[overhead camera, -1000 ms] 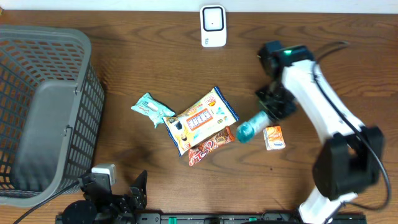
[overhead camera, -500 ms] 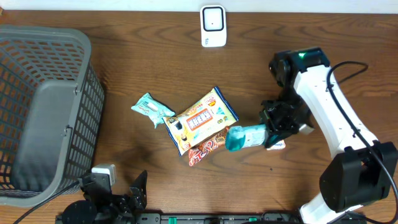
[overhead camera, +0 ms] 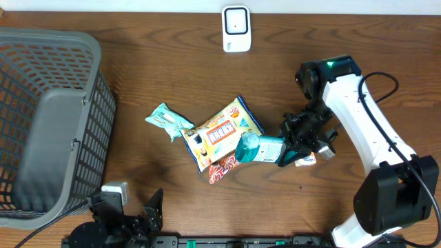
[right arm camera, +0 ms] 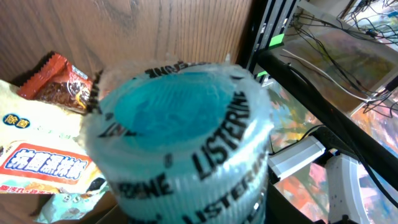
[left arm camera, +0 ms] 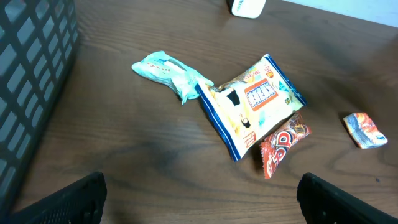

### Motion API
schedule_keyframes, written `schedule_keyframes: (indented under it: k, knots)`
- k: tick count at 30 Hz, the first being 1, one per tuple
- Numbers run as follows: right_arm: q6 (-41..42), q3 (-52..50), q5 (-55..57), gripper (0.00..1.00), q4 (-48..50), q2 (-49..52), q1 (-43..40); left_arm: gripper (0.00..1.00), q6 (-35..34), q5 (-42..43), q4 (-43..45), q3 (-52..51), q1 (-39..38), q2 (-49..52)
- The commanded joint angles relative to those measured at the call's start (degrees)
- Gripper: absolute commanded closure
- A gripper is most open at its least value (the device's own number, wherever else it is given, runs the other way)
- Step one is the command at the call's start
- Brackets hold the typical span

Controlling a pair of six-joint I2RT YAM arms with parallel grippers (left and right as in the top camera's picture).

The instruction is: Scan the item barcode

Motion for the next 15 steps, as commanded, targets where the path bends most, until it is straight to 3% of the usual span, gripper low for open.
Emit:
schedule_keyframes:
  k: [1, 8, 15]
  knots:
    - [-4.81, 0.15, -3.58, 0.99, -0.61, -0.48, -0.02, 0.02, 0.11, 0.72, 0.00, 0.20, 0.24, 0.02]
    - [-26.97, 0.15, -1.88, 0.99, -0.59, -0.48, -0.15, 0.02, 0.11, 0.74, 0.00, 0.20, 0.24, 0.02]
    - [-35.93, 0.15, 5.66, 0.98, 5.64, -0.48, -0.13, 0.02, 0.11, 0.72, 0.00, 0.20, 0.24, 0.02]
